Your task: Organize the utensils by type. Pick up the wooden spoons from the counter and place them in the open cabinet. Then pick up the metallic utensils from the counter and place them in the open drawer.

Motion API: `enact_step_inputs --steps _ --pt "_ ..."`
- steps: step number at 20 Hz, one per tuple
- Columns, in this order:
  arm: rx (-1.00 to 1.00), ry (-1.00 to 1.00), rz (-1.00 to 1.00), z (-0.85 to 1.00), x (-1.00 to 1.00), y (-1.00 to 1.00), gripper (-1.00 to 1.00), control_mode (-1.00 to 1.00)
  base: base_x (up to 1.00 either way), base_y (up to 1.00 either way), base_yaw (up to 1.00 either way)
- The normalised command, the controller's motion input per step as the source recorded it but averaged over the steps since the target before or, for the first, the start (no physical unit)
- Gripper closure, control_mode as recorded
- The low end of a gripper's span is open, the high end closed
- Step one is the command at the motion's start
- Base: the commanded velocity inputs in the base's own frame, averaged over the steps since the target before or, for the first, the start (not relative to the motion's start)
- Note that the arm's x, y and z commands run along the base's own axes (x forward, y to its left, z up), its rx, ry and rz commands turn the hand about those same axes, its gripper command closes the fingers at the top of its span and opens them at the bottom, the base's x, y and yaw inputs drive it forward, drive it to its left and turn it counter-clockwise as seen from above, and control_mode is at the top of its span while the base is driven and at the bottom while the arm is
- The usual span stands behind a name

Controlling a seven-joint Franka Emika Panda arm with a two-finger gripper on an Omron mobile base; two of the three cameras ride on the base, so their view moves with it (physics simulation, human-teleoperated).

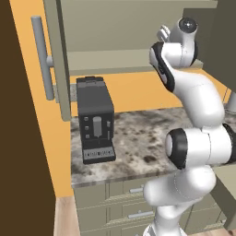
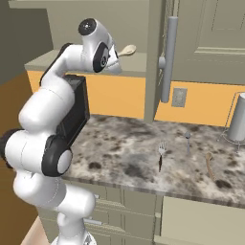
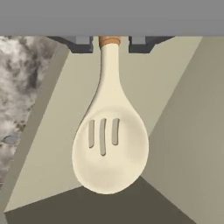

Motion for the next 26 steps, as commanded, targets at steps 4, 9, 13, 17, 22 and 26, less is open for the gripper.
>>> enact_step_inputs --steps 4,9,13,17,22,26 --pt "0.0 0.0 0.04 -0.08 0.91 0.0 1.0 -1.0 0.0 0.0 0.0" --pt "0.0 0.02 0.05 -0.01 0.88 0.0 1.0 -1.0 0.0 0.0 0.0" --pt "0.0 0.0 0.04 0.0 0.78 -0.03 1.0 -1.0 0.0 0.0 0.0" --pt "0.0 0.0 0.02 -0.07 0.76 -0.09 1.0 -1.0 0.0 0.0 0.0" --pt "0.0 0.0 0.0 -0.23 0.68 -0.16 1.0 -1.0 0.0 0.0 0.0" --pt "0.0 0.0 0.0 -0.37 0.46 -0.07 -1.0 -1.0 0.0 0.0 0.0"
